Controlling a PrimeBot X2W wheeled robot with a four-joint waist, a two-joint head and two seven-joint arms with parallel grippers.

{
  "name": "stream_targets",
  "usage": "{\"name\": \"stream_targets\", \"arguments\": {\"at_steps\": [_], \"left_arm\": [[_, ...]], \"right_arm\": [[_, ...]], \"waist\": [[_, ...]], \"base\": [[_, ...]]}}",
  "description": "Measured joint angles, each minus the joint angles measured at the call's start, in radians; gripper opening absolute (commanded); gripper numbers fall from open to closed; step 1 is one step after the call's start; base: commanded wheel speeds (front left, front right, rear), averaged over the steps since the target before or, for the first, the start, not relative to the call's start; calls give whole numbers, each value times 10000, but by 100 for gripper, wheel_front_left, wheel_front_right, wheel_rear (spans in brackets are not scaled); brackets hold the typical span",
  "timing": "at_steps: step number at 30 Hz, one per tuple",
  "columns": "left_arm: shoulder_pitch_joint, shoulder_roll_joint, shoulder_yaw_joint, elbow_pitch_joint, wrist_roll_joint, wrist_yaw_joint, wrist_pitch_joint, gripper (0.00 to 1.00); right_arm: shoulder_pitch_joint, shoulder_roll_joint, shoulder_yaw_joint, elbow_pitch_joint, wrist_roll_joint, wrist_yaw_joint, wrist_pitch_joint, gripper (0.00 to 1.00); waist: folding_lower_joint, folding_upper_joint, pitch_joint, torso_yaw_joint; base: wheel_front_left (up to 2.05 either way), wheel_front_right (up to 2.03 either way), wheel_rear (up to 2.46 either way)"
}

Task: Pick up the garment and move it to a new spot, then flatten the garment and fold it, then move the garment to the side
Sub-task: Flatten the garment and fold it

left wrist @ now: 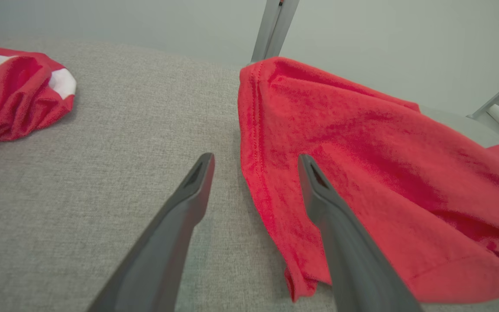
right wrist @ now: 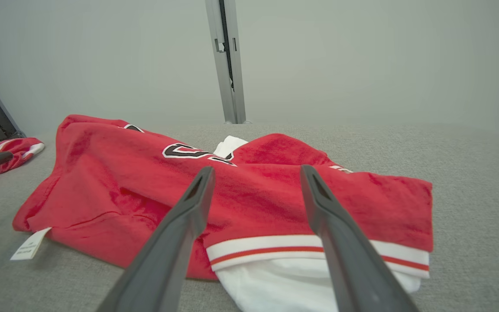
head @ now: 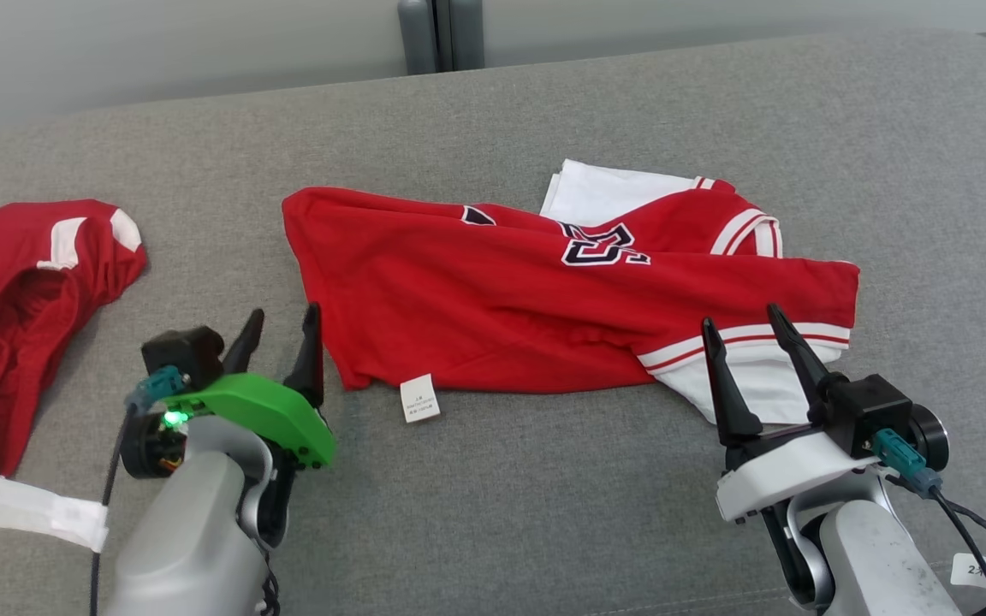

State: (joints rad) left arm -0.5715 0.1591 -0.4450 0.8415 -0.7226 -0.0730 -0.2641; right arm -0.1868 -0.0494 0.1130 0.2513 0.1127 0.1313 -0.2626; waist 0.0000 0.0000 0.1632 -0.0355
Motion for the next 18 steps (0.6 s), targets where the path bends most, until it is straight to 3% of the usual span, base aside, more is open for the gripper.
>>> {"name": "stream_targets", "arguments": {"at_steps": [8,15,16,17,18], "left_arm": [[709,-506,-539,242,268,86,169,100],[725,-535,-493,775,236,322,161,100],[707,-535,-491,840,236,322,151,96],[682,-531,-500,903,236,320,151,55],[651,-527,-506,974,236,305,151,38]], "right_arm": [[60,0,-2,-12,35,0,0,100],[25,-2,-4,-50,42,0,0,100],[25,-2,-15,-61,42,0,0,100],[24,0,-23,-71,42,0,0,100],[24,0,-38,-77,42,0,0,100]], "waist": [[0,0,-47,-48],[0,0,108,-331],[0,0,139,-364],[0,0,166,-389],[0,0,197,-416]], "base": [[0,0,0],[0,0,0],[0,0,0],[0,0,0],[0,0,0]]}}
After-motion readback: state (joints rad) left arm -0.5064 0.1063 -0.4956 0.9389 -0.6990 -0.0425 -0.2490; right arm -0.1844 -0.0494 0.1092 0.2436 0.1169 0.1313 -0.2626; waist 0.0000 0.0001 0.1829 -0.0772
